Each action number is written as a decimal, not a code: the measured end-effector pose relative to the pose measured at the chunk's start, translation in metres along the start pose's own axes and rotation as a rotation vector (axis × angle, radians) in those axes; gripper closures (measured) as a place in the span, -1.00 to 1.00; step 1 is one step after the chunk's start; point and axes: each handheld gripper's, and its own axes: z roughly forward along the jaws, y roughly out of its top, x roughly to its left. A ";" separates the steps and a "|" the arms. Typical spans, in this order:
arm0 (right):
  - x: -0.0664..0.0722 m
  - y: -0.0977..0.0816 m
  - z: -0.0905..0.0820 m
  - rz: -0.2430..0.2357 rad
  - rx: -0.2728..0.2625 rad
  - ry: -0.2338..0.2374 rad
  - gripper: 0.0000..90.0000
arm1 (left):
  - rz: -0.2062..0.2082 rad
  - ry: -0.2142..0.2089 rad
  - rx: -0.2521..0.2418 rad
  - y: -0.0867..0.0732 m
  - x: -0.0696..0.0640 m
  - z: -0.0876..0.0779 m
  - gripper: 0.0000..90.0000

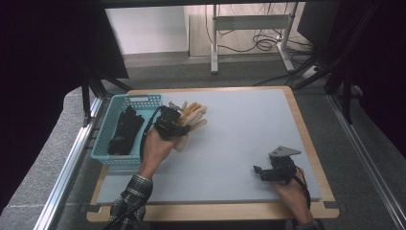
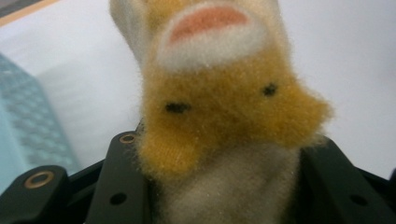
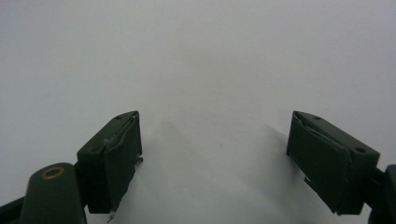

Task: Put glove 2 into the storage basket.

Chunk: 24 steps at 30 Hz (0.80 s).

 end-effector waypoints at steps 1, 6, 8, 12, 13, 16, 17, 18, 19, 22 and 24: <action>0.000 0.000 0.000 0.000 0.000 0.000 -0.61 | -0.001 0.007 -0.002 0.000 0.003 -0.002 0.23; 0.000 0.000 0.000 -0.001 -0.001 0.000 -0.61 | -0.019 0.038 -0.008 0.001 0.015 -0.010 0.23; 0.000 0.000 0.000 0.000 -0.001 0.000 -0.61 | -0.031 0.055 -0.012 -0.001 0.022 -0.015 0.23; 0.000 0.000 0.000 0.000 -0.001 0.001 -0.61 | -0.059 0.096 -0.015 -0.005 0.038 -0.023 0.23; 0.000 0.000 0.000 0.000 -0.001 0.000 -0.61 | -0.069 0.104 -0.016 -0.007 0.042 -0.025 0.23; 0.000 0.000 0.000 0.000 -0.001 0.000 -0.61 | -0.099 0.126 -0.019 -0.011 0.056 -0.031 0.22; 0.000 0.000 0.000 0.000 0.000 0.001 -0.61 | -0.104 0.134 -0.018 -0.013 0.060 -0.032 0.22; 0.000 0.000 0.000 0.000 0.000 0.000 -0.61 | -0.118 0.147 -0.019 -0.015 0.065 -0.034 0.22; 0.000 0.000 0.000 0.000 -0.001 0.000 -0.61 | -0.128 0.157 -0.018 -0.016 0.070 -0.036 0.22; 0.000 0.000 0.000 0.000 -0.001 0.000 -0.61 | -0.157 0.190 -0.016 -0.022 0.083 -0.040 0.22; 0.000 0.000 0.000 0.000 -0.001 0.001 -0.61 | -0.177 0.207 -0.016 -0.025 0.091 -0.042 0.22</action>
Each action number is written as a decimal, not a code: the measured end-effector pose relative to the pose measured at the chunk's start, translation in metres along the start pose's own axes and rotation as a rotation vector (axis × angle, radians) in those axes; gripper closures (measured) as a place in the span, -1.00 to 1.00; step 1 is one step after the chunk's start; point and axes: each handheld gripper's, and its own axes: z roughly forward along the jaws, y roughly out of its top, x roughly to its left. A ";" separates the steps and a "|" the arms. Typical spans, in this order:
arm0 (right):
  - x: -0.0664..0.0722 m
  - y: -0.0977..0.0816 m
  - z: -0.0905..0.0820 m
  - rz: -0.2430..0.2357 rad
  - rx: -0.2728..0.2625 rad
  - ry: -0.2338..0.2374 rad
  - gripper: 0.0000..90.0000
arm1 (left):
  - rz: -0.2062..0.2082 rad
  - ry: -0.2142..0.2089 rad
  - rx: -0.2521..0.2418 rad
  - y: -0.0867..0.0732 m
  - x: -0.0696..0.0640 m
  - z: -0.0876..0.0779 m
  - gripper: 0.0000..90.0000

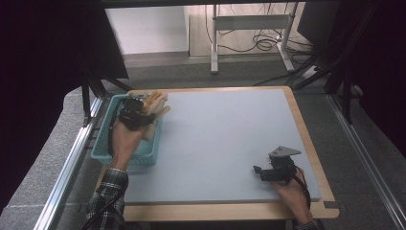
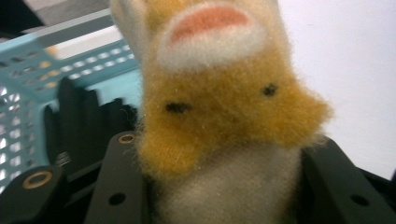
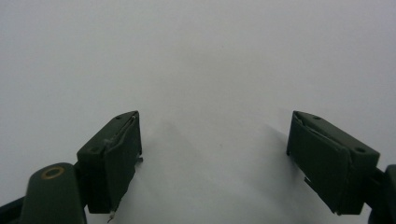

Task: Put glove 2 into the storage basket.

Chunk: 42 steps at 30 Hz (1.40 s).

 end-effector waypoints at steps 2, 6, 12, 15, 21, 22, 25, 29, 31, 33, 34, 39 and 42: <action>0.000 0.000 0.000 0.000 0.000 0.000 -0.61 | -0.023 0.019 0.005 -0.002 0.011 0.000 0.21; 0.000 0.000 0.000 0.000 0.000 0.000 -0.61 | -0.055 0.050 0.024 -0.006 0.025 0.003 0.21; 0.000 0.000 0.000 0.000 0.000 0.000 -0.61 | -0.081 0.061 0.073 -0.013 0.035 0.019 0.20; 0.000 0.000 0.000 0.000 0.000 0.000 -0.61 | -0.079 0.059 0.109 -0.015 0.035 0.031 0.19; 0.000 0.000 0.000 0.000 0.000 -0.001 -0.61 | -0.084 0.042 0.175 -0.016 0.033 0.056 0.18; 0.000 0.000 0.000 0.001 0.000 0.000 -0.61 | -0.083 0.037 0.186 -0.015 0.033 0.060 0.18; 0.000 0.000 0.000 0.000 0.000 0.000 -0.61 | -0.076 0.025 0.217 -0.014 0.030 0.069 0.17; 0.000 0.000 0.000 0.000 -0.001 -0.001 -0.61 | -0.076 0.001 0.255 -0.014 0.029 0.081 0.15; 0.000 0.000 0.000 0.000 -0.001 -0.001 -0.61 | -0.082 -0.019 0.272 -0.015 0.030 0.087 0.13; 0.000 0.000 0.000 0.000 -0.001 -0.001 -0.61 | -0.087 -0.036 0.289 -0.016 0.031 0.091 0.09; 0.000 0.000 0.000 0.000 -0.001 0.000 -0.61 | -0.087 -0.045 0.294 -0.016 0.032 0.093 0.06; 0.000 0.000 0.000 0.000 -0.001 -0.001 -0.61 | -0.128 -0.096 0.335 -0.018 0.036 0.098 -0.32; 0.000 0.000 0.000 0.000 0.000 -0.001 -0.61 | -0.141 -0.113 0.341 -0.019 0.037 0.098 -0.57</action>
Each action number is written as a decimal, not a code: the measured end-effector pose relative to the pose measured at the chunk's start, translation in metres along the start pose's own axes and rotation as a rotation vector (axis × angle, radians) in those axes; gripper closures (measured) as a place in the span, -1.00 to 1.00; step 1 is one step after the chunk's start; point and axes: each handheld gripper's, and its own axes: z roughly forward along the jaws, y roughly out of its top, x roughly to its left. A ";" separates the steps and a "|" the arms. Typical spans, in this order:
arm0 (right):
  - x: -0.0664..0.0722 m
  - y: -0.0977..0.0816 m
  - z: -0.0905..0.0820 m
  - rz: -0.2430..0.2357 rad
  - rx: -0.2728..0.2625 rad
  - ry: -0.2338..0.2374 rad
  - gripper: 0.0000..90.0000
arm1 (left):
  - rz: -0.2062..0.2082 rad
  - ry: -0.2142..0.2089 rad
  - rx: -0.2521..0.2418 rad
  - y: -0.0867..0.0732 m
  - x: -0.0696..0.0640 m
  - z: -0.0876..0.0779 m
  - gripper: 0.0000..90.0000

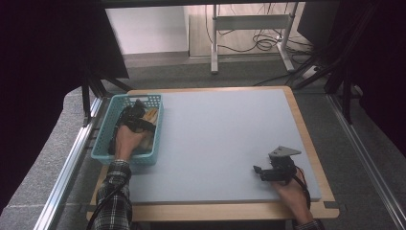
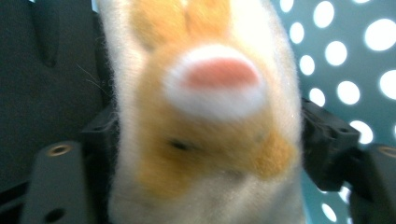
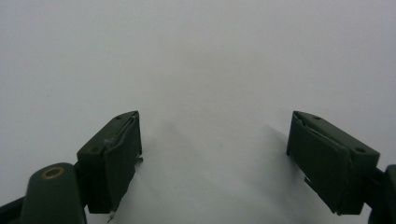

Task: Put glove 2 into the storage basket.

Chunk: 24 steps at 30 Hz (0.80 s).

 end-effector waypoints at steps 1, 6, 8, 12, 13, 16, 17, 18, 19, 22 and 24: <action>0.000 0.000 0.000 0.000 0.000 0.000 -0.61 | -0.001 -0.004 -0.005 0.000 0.000 -0.002 -0.63; 0.000 0.000 0.000 0.000 0.000 0.001 -0.61 | 0.018 -0.009 -0.043 -0.002 0.002 -0.015 -0.83; 0.000 0.000 0.000 0.000 0.000 0.000 -0.61 | 0.026 -0.012 -0.059 -0.003 0.002 -0.021 -0.84; 0.000 0.000 0.000 0.000 0.000 0.000 -0.61 | 0.047 0.007 -0.117 -0.006 0.002 -0.039 -0.74; 0.000 0.000 0.000 -0.001 0.000 0.000 -0.61 | 0.051 0.011 -0.136 -0.007 0.003 -0.044 -0.69; 0.000 0.000 0.000 -0.001 0.000 0.000 -0.61 | 0.046 0.028 -0.191 -0.009 0.006 -0.057 -0.42; 0.000 0.000 0.000 0.000 0.000 0.000 -0.61 | 0.039 0.037 -0.217 -0.011 0.009 -0.063 -0.27; 0.000 0.000 0.000 -0.001 0.000 0.000 -0.61 | 0.028 0.052 -0.234 -0.012 0.012 -0.066 -0.08; 0.000 0.000 0.000 0.000 0.000 0.001 -0.61 | 0.020 0.072 -0.240 -0.013 0.014 -0.068 0.15; 0.000 0.000 0.000 -0.001 0.000 0.000 -0.61 | 0.022 0.126 -0.204 -0.015 0.019 -0.062 0.61; 0.000 0.000 0.000 0.000 0.000 0.000 -0.61 | 0.025 0.144 -0.165 -0.015 0.020 -0.050 0.73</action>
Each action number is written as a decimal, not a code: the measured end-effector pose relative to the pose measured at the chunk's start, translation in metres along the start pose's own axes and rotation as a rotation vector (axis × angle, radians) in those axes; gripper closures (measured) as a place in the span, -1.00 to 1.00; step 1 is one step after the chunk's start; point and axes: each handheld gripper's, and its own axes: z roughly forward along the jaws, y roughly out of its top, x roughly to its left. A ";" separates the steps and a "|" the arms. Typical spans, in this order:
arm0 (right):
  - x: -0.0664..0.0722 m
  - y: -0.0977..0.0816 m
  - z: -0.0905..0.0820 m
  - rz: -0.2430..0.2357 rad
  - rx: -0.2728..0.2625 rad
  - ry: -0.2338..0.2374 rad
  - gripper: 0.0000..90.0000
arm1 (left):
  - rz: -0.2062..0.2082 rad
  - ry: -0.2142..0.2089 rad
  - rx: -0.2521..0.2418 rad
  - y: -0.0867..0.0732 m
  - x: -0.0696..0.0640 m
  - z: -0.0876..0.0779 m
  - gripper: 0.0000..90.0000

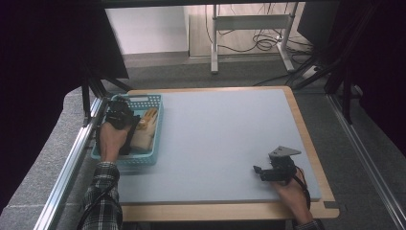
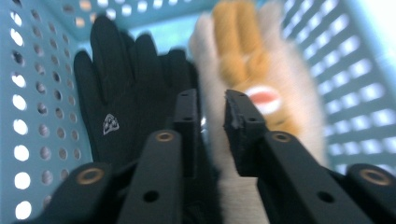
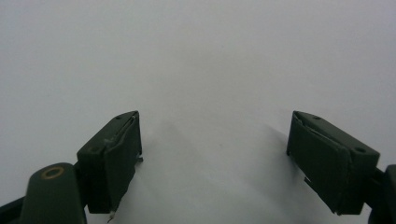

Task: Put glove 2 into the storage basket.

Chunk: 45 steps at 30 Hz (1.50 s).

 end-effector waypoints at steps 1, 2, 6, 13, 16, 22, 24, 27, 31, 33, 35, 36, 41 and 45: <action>0.000 0.000 0.000 0.000 0.000 0.000 -0.61 | 0.002 -0.010 0.010 -0.001 0.000 0.006 0.75; 0.000 0.000 0.000 0.000 -0.001 0.000 -0.61 | 0.000 -0.018 0.019 -0.001 -0.001 0.011 0.76; 0.000 0.000 0.000 0.000 0.000 0.000 -0.61 | -0.009 -0.052 0.042 0.001 -0.006 0.025 0.81; 0.000 0.000 0.000 0.000 -0.001 -0.001 -0.61 | -0.001 -0.119 0.042 0.003 -0.020 0.028 0.87; 0.000 0.000 0.000 0.000 -0.001 -0.001 -0.61 | -0.010 -0.133 0.033 0.002 -0.018 0.027 0.86; 0.000 0.000 0.000 0.000 -0.001 0.000 -0.61 | -0.034 -0.125 0.006 -0.003 -0.006 0.021 0.61; 0.000 0.000 0.000 -0.001 -0.001 0.000 -0.61 | -0.037 -0.117 -0.006 -0.005 -0.004 0.019 0.50; 0.000 0.000 0.000 0.000 -0.001 0.000 -0.61 | -0.033 -0.085 -0.025 -0.008 -0.001 0.016 0.39; 0.000 0.000 0.000 0.000 -0.001 0.000 -0.61 | -0.051 -0.060 -0.056 -0.011 0.004 0.011 0.24; 0.000 0.000 0.000 0.000 -0.001 0.000 -0.61 | -0.057 -0.057 -0.068 -0.012 0.007 0.008 0.15; 0.000 0.000 0.000 0.000 -0.001 0.000 -0.61 | -0.058 -0.058 -0.079 -0.014 0.009 0.006 0.07; 0.000 0.000 0.000 -0.001 -0.001 0.000 -0.61 | -0.062 -0.059 -0.085 -0.015 0.010 0.004 0.03; 0.000 0.000 0.000 0.000 -0.001 0.000 -0.61 | -0.079 -0.070 -0.120 -0.023 0.013 0.000 -0.18; 0.000 0.000 0.000 -0.001 -0.001 0.000 -0.61 | -0.087 -0.090 -0.149 -0.029 0.016 -0.004 -0.35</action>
